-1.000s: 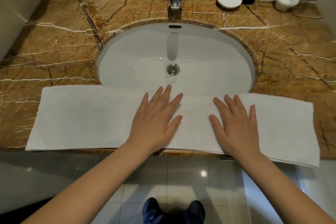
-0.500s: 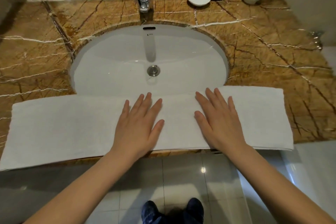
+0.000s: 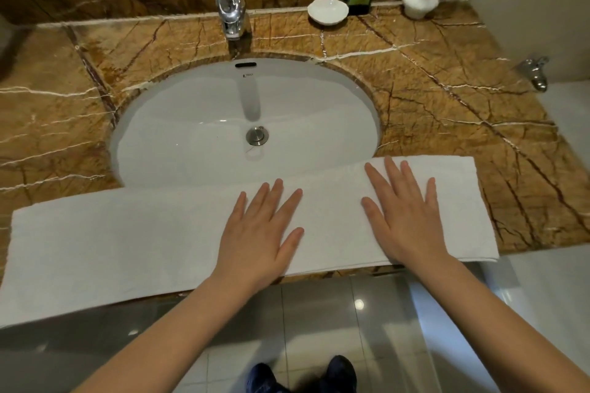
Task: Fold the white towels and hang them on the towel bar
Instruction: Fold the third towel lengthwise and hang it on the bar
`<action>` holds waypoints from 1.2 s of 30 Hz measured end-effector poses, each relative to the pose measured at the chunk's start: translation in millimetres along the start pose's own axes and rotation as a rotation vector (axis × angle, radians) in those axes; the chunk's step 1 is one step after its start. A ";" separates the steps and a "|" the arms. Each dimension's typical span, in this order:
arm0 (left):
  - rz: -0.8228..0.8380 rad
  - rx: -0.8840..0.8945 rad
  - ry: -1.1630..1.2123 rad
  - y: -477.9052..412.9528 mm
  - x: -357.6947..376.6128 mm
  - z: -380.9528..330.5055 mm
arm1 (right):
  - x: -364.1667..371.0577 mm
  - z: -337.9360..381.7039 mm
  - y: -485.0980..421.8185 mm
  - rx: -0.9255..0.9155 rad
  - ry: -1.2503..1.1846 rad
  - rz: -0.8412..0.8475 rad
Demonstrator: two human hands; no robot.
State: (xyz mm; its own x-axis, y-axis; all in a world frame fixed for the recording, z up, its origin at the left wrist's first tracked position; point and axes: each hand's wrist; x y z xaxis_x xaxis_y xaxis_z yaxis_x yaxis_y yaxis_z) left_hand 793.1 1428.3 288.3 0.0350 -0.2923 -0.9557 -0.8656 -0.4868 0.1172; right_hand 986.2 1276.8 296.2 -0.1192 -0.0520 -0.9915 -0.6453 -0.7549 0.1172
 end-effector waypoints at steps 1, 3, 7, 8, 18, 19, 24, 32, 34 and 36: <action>0.002 0.012 0.001 1.1 -1.0 0.9 | -0.2 1.0 0.3 -0.004 0.017 0.001; -0.003 0.023 0.005 4.9 -3.0 2.9 | 0.4 5.0 2.5 -0.031 0.029 -0.009; -0.020 -0.044 -0.008 10.9 0.7 5.3 | 6.4 8.5 7.4 -0.088 0.012 -0.010; -0.021 -0.052 -0.010 11.3 2.0 5.4 | 7.5 7.7 7.6 -0.085 0.008 -0.016; 0.077 -0.040 0.044 9.7 -9.9 6.0 | 0.4 13.9 9.2 -0.066 0.039 0.037; 0.089 -0.021 0.073 7.7 -16.0 9.6 | -1.1 16.9 10.0 -0.053 0.025 0.049; 0.067 0.028 0.140 -11.9 -63.2 38.7 | -16.9 34.0 5.9 -0.005 -0.044 0.100; 0.407 0.018 0.105 -60.0 -96.7 79.2 | -41.5 68.3 16.3 0.296 -0.345 -0.061; 0.498 0.010 0.122 -76.3 -97.8 87.3 | -40.7 72.3 16.2 0.379 -0.326 -0.045; 0.565 0.051 0.124 -95.6 -95.9 94.4 | -40.3 73.3 13.6 0.472 -0.345 -0.061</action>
State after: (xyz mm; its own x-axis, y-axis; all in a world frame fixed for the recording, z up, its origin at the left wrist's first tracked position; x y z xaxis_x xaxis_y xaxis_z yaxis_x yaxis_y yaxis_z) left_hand 825.3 1580.6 343.2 -0.3843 -0.5909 -0.7093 -0.7897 -0.1876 0.5841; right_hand 927.0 1316.6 341.9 -0.2594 0.2578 -0.9307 -0.9153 -0.3732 0.1517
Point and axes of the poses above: each hand's wrist, its own y-axis away from the middle knuckle, its own x-axis out of the palm, z = x × y, and after that the axes turned 6 degrees about y, right-handed
